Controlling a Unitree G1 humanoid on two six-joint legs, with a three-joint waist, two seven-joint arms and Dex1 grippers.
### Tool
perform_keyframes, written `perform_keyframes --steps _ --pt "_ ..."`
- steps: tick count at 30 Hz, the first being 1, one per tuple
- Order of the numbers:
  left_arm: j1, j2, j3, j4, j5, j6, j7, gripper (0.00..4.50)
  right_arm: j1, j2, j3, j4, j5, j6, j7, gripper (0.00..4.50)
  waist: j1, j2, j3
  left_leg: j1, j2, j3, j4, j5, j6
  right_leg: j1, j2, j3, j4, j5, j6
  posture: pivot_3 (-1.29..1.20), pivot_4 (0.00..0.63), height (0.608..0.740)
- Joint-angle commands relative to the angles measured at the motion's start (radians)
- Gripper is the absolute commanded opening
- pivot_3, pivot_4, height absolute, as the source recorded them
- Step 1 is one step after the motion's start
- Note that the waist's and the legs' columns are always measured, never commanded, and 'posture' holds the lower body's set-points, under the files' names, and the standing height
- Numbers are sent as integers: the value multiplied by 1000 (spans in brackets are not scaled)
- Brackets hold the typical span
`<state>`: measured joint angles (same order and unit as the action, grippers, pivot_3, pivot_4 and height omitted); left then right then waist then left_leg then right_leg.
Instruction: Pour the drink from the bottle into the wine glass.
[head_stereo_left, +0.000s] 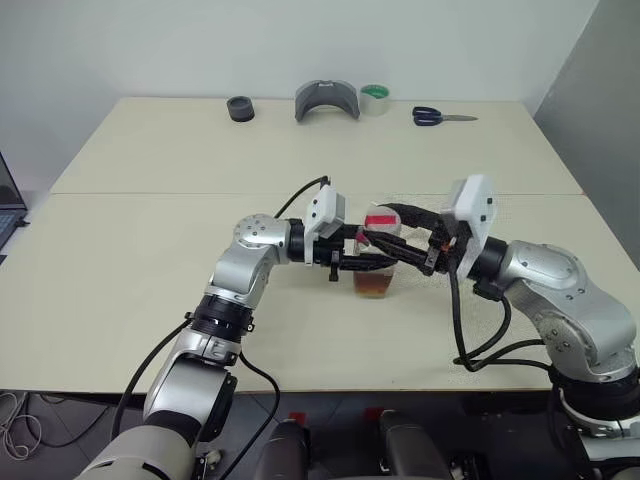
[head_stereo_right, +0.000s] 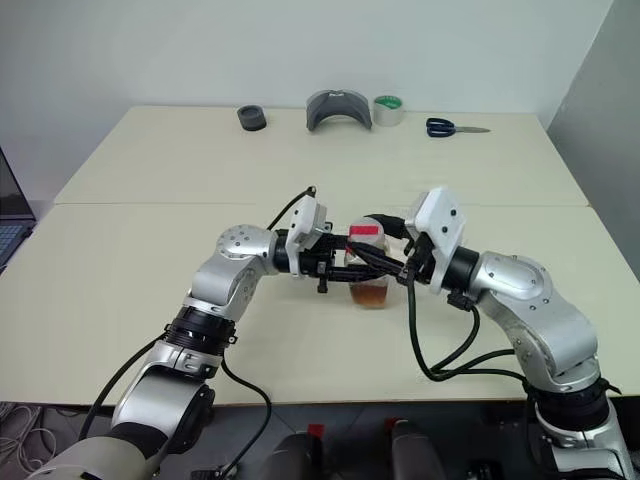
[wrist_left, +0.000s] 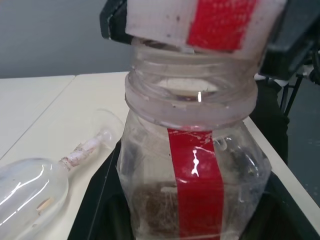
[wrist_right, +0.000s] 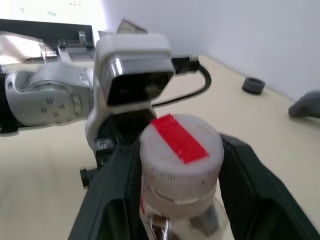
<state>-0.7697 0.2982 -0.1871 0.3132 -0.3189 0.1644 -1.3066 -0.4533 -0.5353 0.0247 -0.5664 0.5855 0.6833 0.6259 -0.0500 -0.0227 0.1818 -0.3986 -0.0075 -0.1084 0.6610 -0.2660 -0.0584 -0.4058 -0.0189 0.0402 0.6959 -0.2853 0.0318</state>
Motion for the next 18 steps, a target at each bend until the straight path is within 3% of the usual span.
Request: perform_keyframes --steps 1,10,14,18 --pt "-7 2 20 -15 -10 -1 16 1779 -22 13 -89 -81 121 30 -22 1764 0 0 0 0 0 0 0 0 0 0 0 0 0 0 0 0 150 740" --pt "-4 -3 17 -13 -5 -19 32 1778 -8 13 -140 -121 259 106 -106 1724 0 0 0 0 0 0 0 0 0 0 0 0 0 0 0 0 150 740" --pt "-1 -4 16 -14 -3 -23 37 1778 -6 -30 -112 -145 150 56 -128 1723 0 0 0 0 0 0 0 0 0 0 0 0 0 0 0 0 150 740" --pt "2 -2 26 -11 3 -28 60 1778 43 -66 -186 -158 134 52 -158 1723 1 0 0 0 0 0 0 0 0 0 0 0 0 0 0 0 150 740"
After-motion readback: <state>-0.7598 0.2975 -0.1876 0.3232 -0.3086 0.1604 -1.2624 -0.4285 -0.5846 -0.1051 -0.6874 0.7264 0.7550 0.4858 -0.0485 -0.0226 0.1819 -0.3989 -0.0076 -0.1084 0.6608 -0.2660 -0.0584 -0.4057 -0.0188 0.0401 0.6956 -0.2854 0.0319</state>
